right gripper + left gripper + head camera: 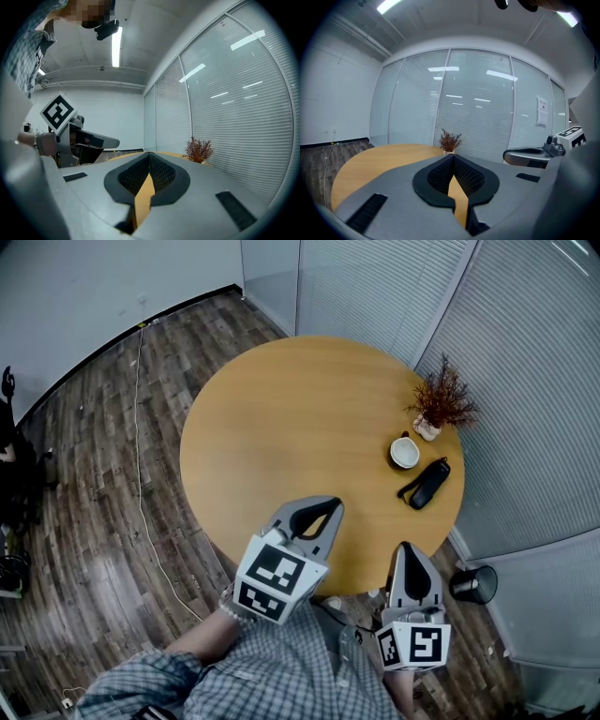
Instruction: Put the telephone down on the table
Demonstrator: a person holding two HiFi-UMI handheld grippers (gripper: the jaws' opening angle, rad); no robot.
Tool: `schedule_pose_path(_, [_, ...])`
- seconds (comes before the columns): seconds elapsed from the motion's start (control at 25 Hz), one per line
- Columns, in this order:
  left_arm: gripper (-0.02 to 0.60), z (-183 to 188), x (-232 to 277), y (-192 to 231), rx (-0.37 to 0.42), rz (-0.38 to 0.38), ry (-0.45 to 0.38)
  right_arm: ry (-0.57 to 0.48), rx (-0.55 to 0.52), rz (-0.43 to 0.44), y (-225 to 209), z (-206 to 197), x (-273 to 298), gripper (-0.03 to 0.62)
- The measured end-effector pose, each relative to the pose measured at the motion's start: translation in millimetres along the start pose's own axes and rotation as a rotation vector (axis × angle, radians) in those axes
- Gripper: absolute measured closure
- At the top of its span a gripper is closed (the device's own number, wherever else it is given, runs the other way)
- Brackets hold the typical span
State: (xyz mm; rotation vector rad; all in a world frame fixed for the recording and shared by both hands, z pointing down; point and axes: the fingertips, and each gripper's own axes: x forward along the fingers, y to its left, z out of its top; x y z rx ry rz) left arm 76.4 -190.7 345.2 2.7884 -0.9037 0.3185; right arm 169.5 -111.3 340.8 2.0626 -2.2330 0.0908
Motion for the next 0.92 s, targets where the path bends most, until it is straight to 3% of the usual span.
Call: schedule_pose_path(0.92, [0.574,-6,-6,-8,0.002,-0.023,0.010,0.020,-0.001,-0.003,7,-4,-8,0.588])
